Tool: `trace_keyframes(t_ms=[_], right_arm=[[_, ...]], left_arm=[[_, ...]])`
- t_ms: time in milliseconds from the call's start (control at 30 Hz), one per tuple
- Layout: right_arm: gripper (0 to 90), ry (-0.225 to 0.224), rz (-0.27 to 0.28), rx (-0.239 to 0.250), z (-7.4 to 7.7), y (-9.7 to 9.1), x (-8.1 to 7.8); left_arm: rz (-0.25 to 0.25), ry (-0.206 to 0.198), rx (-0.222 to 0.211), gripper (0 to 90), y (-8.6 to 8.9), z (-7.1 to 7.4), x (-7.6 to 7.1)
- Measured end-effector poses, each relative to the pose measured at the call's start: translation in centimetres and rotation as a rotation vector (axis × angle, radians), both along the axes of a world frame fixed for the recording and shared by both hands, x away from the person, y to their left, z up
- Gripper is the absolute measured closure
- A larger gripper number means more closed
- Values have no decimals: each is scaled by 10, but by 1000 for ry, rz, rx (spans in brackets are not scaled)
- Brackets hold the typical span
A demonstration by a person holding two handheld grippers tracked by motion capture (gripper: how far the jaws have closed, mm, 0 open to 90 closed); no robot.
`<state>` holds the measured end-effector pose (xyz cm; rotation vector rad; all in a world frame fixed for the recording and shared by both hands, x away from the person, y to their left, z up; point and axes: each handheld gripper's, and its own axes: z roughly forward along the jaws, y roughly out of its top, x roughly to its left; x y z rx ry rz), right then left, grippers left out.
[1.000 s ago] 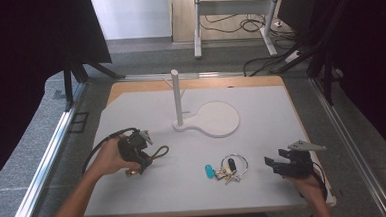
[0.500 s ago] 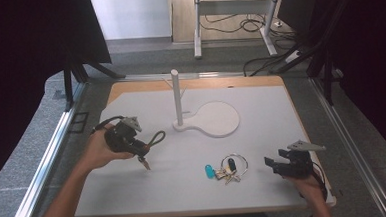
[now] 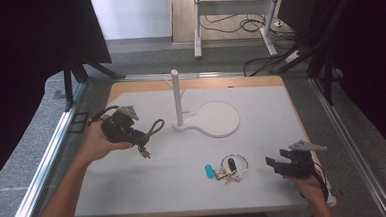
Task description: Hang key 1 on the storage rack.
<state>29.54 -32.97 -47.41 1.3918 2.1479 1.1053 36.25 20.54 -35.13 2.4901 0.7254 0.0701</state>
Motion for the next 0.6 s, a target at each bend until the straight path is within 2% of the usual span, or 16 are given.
trace_keyframes(t_ms=[433,600], right_arm=[[299,12,-6,-10,-2,1,1],[299,15,-5,-12,-2,2,1]], left_arm=[[20,13,-27,668,1,4,12],[25,7,-32,668,1,10,16]])
